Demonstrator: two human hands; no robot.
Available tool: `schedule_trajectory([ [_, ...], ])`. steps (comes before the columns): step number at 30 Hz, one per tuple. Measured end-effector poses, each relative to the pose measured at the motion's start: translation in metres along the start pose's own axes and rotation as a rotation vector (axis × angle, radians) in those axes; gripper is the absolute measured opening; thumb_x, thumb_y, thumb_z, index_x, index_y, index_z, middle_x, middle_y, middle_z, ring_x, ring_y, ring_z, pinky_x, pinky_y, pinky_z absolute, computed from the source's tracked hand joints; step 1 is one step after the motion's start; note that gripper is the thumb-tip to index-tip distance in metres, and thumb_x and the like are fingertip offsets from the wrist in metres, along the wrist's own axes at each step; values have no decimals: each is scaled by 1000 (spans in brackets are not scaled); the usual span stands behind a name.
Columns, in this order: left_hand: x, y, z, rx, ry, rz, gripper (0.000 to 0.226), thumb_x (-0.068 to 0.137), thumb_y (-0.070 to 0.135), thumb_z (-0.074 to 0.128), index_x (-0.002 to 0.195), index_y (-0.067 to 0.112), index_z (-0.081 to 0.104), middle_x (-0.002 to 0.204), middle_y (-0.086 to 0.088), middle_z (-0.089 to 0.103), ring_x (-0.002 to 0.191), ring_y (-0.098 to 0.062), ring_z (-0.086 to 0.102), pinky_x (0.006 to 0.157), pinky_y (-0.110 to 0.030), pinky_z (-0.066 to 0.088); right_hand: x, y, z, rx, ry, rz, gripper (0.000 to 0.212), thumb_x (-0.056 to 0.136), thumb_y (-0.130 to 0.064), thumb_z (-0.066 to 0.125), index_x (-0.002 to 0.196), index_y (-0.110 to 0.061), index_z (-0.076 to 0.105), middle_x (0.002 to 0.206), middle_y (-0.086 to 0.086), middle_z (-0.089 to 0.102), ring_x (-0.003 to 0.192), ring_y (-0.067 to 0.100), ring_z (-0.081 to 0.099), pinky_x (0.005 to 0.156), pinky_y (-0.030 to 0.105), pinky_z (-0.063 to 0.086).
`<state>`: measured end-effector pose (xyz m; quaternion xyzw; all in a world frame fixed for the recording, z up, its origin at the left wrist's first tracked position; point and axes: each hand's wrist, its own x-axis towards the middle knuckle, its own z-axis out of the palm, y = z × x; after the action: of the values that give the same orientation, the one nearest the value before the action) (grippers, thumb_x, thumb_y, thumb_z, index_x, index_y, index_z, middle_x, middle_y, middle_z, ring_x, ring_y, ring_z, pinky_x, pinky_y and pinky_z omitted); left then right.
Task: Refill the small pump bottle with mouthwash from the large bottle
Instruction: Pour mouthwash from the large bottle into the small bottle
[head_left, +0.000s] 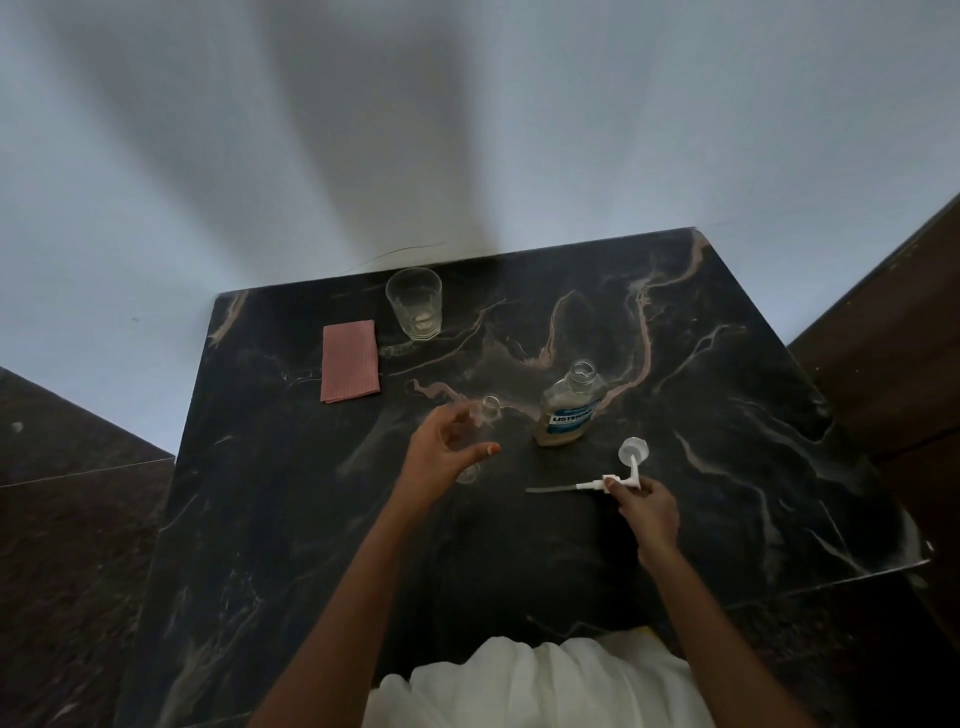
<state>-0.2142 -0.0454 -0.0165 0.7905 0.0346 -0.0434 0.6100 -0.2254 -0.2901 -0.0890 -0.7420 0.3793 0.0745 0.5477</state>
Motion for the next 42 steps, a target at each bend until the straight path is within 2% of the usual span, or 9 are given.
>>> schedule_trajectory([
  [12,5,2,3,-18,-25,12,47,70,14,75,95,45,50,103,16,53,98,0,54,74,-9,45,1,-5,-7,-299,-9,-126,44,77,-31,70,112,-8,56,118,16,54,105,27,53,89,44,47],
  [16,8,3,5,-46,-12,7,46,69,12,76,95,41,53,104,10,56,98,-3,56,77,-9,47,-3,-18,-9,-466,141,-499,51,73,-27,75,115,-8,53,118,16,51,111,30,45,90,36,38],
  [19,10,5,6,-57,-23,13,44,69,10,75,99,33,54,109,0,57,101,-7,56,81,-10,48,3,-41,-6,-301,-7,-653,64,64,-17,82,119,-12,49,121,11,46,113,25,40,91,34,36],
  [25,16,4,3,-48,-54,12,42,70,8,75,105,23,56,115,-10,57,107,-16,57,90,-22,48,27,-73,8,-248,-416,-647,101,56,-7,85,138,-16,26,143,7,30,130,22,29,106,39,30],
  [27,18,4,1,-37,-68,11,43,70,11,75,104,28,55,116,-8,57,107,-13,57,90,-22,47,31,-77,12,-227,-529,-624,104,57,-3,83,140,-21,21,140,1,31,127,16,31,101,27,37],
  [29,19,3,1,-29,-70,5,44,70,13,75,105,31,54,117,-6,57,108,-12,56,91,-23,47,32,-80,15,-173,-601,-590,103,58,3,80,139,-24,21,126,-7,39,113,6,41,81,6,43],
  [31,20,3,0,-35,-60,-4,45,70,14,75,107,28,55,116,-6,58,107,-11,57,91,-23,47,31,-81,19,-110,-612,-560,96,59,7,78,134,-22,26,113,-16,44,98,-2,48,68,-1,43],
  [35,22,1,-1,-23,-47,-13,47,70,15,76,114,17,57,113,-4,57,107,-13,57,93,-26,47,31,-82,25,-58,-559,-537,72,63,8,75,118,-22,39,104,-14,52,95,0,51,68,3,45],
  [42,24,2,-2,-22,-40,-12,45,70,16,76,110,26,57,115,-2,58,108,-11,56,89,-21,48,32,-84,28,-37,-506,-573,54,60,12,76,102,-11,51,97,0,60,90,12,58,66,8,49],
])
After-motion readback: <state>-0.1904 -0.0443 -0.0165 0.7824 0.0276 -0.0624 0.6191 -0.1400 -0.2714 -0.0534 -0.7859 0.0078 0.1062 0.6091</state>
